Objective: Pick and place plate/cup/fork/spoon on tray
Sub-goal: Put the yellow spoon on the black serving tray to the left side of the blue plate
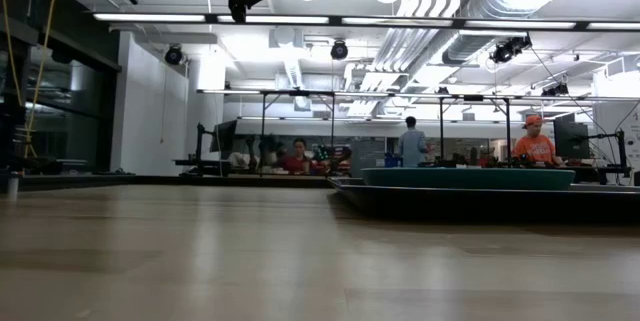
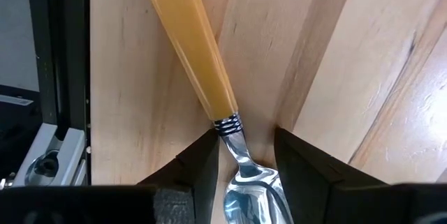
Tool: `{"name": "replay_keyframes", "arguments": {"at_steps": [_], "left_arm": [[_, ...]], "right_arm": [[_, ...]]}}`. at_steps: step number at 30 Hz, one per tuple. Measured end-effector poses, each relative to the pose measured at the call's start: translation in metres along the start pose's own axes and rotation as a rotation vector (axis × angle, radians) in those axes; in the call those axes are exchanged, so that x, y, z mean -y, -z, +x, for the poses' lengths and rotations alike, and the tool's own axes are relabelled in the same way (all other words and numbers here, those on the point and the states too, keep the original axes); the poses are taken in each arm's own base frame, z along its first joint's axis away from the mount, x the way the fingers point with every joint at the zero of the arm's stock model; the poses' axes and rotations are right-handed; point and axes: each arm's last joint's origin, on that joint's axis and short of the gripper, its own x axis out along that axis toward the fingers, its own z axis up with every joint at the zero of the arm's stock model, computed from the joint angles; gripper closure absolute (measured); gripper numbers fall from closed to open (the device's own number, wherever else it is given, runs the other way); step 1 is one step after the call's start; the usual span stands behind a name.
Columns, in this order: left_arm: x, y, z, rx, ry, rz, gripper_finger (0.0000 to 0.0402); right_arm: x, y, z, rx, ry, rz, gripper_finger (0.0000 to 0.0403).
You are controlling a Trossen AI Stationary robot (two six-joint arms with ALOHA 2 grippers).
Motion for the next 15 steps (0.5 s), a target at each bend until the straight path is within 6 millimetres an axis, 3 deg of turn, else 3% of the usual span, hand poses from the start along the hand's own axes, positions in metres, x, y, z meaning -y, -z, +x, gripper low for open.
{"name": "replay_keyframes", "arguments": {"at_steps": [15], "left_arm": [[0.0034, 0.0003, -0.0001, -0.001, 0.014, 0.007, 0.0225]], "right_arm": [[0.0009, 0.0006, 0.0009, -0.011, 0.007, 0.001, 0.0272]]}}
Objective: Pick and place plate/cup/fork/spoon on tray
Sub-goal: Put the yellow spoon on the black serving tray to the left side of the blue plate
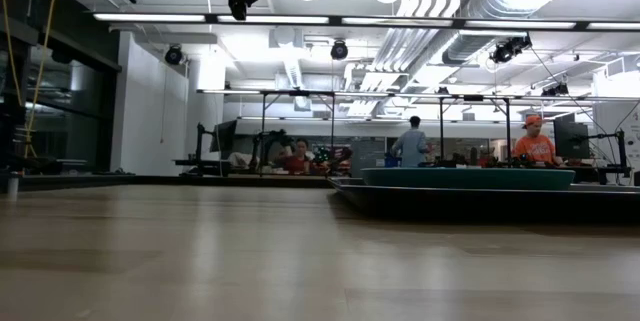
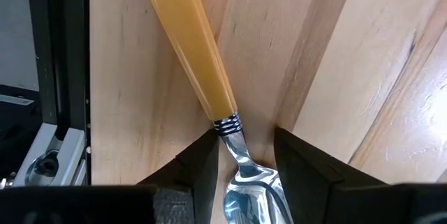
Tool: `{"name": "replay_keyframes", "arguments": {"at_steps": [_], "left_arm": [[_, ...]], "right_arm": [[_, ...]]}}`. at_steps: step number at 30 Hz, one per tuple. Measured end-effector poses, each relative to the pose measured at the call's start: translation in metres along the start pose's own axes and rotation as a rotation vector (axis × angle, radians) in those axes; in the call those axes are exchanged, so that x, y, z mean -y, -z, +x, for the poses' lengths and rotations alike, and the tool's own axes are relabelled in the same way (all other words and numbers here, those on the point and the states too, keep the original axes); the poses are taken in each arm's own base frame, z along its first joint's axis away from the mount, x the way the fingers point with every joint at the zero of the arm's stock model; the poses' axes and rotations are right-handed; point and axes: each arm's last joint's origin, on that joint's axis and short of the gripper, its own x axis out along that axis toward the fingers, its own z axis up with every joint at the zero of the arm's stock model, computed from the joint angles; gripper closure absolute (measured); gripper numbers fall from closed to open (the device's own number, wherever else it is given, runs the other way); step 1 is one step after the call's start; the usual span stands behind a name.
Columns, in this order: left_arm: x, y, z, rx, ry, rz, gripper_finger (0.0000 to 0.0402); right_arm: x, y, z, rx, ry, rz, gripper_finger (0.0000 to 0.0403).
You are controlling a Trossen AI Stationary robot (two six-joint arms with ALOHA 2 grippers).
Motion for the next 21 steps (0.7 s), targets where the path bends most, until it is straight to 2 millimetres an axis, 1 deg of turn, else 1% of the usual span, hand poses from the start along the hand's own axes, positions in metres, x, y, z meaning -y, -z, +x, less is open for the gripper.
{"name": "replay_keyframes", "arguments": {"at_steps": [5, 7, 9, 14, 15, 19, 21], "left_arm": [[0.0, 0.0, 0.0, 0.0, -0.001, 0.007, 0.0225], [0.0, 0.0, 0.0, 0.0, -0.001, 0.007, 0.0225], [0.0, 0.0, 0.0, 0.0, -0.001, 0.007, 0.0225], [0.0, 0.0, 0.0, 0.0, 0.0, 0.007, 0.0225], [0.0, 0.0, 0.0, 0.0, 0.0, 0.007, 0.0225], [0.0, -0.001, -0.001, 0.005, 0.002, 0.007, 0.0225], [0.0, -0.002, -0.001, 0.01, 0.004, 0.007, 0.0225]], "right_arm": [[0.0, 0.0, 0.0, -0.001, 0.0, -0.003, 0.0274], [0.001, -0.001, 0.0, -0.002, -0.002, -0.008, 0.0282], [0.003, -0.003, 0.0, -0.012, -0.012, -0.004, 0.0301], [0.011, -0.01, -0.001, -0.033, -0.026, 0.016, 0.0382], [0.013, -0.011, -0.001, -0.04, -0.035, 0.013, 0.039], [0.019, -0.015, -0.006, -0.048, -0.061, 0.011, 0.0381], [0.024, -0.015, -0.01, -0.027, -0.036, 0.017, 0.0387]]}}
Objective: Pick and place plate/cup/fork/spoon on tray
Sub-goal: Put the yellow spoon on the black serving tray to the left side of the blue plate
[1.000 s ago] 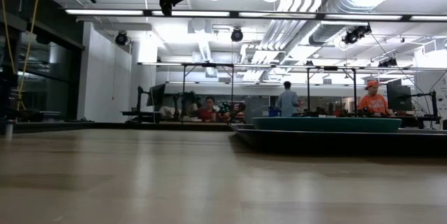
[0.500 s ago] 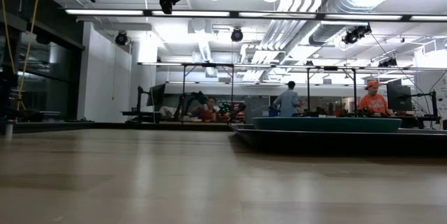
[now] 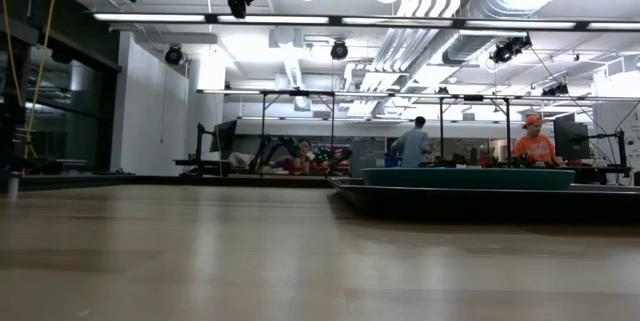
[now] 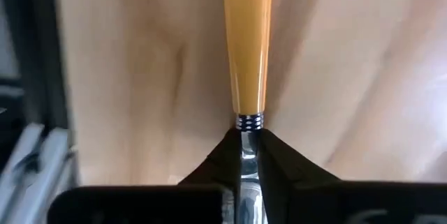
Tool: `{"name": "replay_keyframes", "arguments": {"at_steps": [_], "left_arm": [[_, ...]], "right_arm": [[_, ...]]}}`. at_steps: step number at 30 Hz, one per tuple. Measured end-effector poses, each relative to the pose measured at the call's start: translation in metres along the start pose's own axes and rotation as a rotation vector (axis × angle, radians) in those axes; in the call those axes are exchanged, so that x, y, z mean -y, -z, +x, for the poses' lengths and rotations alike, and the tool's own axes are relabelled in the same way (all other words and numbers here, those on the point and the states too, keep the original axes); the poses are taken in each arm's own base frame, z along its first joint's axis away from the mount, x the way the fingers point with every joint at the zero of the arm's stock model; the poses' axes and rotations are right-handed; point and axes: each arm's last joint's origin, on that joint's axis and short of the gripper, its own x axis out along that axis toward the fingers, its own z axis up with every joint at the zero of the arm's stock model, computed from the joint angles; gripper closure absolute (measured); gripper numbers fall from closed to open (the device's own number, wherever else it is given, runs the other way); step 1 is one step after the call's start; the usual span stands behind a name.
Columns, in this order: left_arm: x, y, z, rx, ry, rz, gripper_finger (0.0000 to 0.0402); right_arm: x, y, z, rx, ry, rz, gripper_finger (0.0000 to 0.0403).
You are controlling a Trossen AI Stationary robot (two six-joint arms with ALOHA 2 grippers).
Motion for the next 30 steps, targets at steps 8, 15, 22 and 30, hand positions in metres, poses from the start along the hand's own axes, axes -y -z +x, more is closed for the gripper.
{"name": "replay_keyframes", "arguments": {"at_steps": [8, 15, 22, 30], "left_arm": [[0.0, -0.009, -0.005, 0.035, 0.002, 0.015, 0.0225], [0.0, -0.01, -0.006, 0.038, 0.003, 0.025, 0.0225], [0.0, -0.008, -0.006, 0.022, 0.001, 0.061, 0.0225], [0.0, -0.005, -0.006, -0.019, 0.0, 0.061, 0.0225]], "right_arm": [[0.022, 0.007, -0.054, 0.247, 0.087, 0.089, 0.0398], [0.052, 0.007, -0.095, 0.508, 0.218, 0.195, 0.04], [0.095, 0.005, -0.119, 0.579, 0.405, 0.224, 0.04], [0.143, -0.001, -0.126, 0.473, 0.565, 0.253, 0.04]]}}
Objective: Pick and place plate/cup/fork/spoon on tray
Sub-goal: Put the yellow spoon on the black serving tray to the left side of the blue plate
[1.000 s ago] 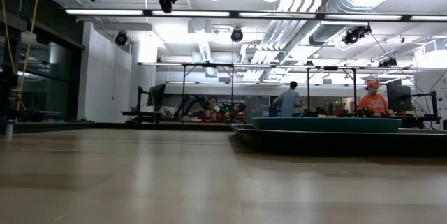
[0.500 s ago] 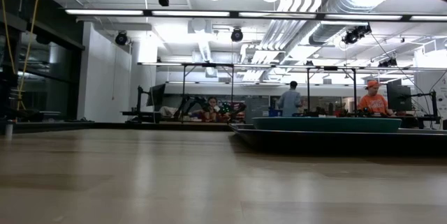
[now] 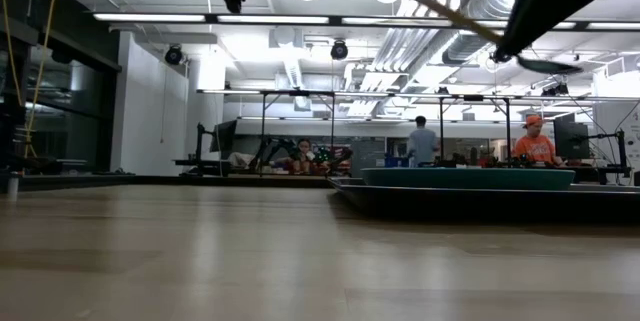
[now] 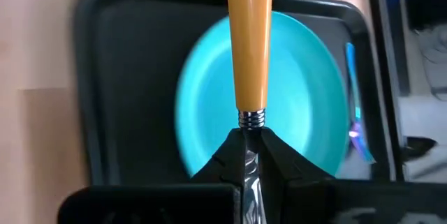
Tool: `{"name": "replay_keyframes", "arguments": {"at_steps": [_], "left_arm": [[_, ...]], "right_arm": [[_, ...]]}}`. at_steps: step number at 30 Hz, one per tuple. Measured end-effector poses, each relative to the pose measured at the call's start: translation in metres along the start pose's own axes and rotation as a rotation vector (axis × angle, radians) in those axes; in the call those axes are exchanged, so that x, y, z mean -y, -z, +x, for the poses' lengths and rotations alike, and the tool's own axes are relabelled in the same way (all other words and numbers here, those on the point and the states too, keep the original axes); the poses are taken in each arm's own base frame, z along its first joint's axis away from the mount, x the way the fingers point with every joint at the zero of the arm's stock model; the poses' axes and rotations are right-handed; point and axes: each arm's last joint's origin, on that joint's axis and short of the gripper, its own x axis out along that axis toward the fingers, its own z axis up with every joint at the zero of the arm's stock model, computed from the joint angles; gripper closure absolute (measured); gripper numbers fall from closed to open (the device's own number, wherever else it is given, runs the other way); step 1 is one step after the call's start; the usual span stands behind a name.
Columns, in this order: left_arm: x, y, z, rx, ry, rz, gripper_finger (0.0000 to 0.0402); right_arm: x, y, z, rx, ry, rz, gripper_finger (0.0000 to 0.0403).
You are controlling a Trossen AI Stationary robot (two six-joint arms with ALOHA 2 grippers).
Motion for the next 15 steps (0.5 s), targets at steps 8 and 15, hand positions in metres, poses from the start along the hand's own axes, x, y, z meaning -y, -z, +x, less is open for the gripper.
{"name": "replay_keyframes", "arguments": {"at_steps": [8, 15], "left_arm": [[-0.001, 0.004, 0.001, -0.028, -0.018, -0.007, 0.0225], [-0.008, 0.02, 0.011, -0.088, -0.126, -0.109, 0.0225]], "right_arm": [[0.028, -0.011, 0.019, -0.029, 0.121, 0.013, 0.04], [0.048, -0.017, 0.031, -0.039, 0.238, 0.0, 0.04]]}}
